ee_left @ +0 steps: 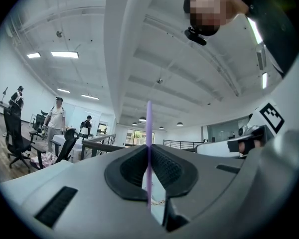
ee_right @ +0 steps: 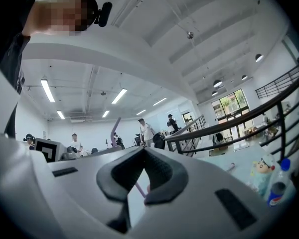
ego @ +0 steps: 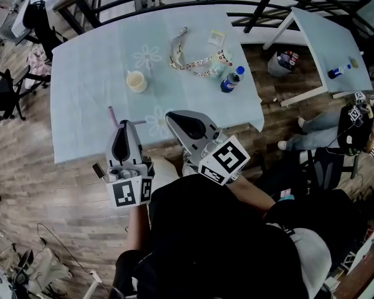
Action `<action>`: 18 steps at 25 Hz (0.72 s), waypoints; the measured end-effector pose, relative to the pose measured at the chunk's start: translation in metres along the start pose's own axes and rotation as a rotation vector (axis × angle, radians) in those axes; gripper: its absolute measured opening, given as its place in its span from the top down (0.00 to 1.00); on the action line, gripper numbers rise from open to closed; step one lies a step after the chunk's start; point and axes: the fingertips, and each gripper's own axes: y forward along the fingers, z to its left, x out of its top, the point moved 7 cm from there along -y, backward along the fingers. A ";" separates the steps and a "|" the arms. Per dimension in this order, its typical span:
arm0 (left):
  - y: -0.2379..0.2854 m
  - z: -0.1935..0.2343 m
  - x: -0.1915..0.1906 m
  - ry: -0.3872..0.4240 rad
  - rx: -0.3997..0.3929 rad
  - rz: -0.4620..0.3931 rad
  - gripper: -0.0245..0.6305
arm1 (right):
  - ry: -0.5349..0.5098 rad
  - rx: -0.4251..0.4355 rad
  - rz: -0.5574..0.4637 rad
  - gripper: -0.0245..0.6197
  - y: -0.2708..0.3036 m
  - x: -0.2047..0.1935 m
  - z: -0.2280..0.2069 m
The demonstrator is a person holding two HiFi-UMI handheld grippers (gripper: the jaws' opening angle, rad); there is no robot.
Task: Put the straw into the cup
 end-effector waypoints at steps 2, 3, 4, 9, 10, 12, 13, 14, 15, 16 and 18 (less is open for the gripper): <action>0.010 0.011 -0.001 0.001 -0.012 0.000 0.92 | -0.002 -0.023 -0.003 0.95 0.008 0.001 -0.004; 0.016 0.017 -0.002 0.003 -0.020 0.000 0.92 | -0.002 -0.037 -0.004 0.95 0.012 0.001 -0.006; 0.022 0.024 -0.003 0.003 -0.030 0.000 0.92 | -0.003 -0.052 -0.005 0.95 0.018 0.001 -0.009; 0.059 0.060 -0.012 -0.010 -0.095 0.028 0.92 | -0.009 -0.139 0.001 0.95 0.048 0.001 -0.017; 0.067 0.066 -0.014 -0.014 -0.112 0.037 0.92 | -0.006 -0.159 0.000 0.95 0.054 0.002 -0.018; 0.082 0.079 -0.018 -0.019 -0.148 0.054 0.92 | -0.001 -0.196 -0.005 0.95 0.067 0.003 -0.019; 0.089 0.085 -0.022 -0.022 -0.166 0.061 0.92 | -0.002 -0.213 -0.007 0.95 0.073 0.002 -0.019; 0.097 0.092 -0.025 -0.026 -0.182 0.069 0.92 | -0.002 -0.232 -0.008 0.95 0.080 0.002 -0.019; 0.105 0.099 -0.030 -0.030 -0.198 0.077 0.92 | -0.001 -0.252 -0.007 0.95 0.086 0.000 -0.019; 0.112 0.106 -0.034 -0.034 -0.213 0.087 0.92 | 0.003 -0.272 -0.006 0.95 0.092 -0.001 -0.019; 0.126 0.119 -0.044 -0.037 -0.243 0.109 0.92 | 0.012 -0.311 -0.002 0.95 0.104 -0.005 -0.020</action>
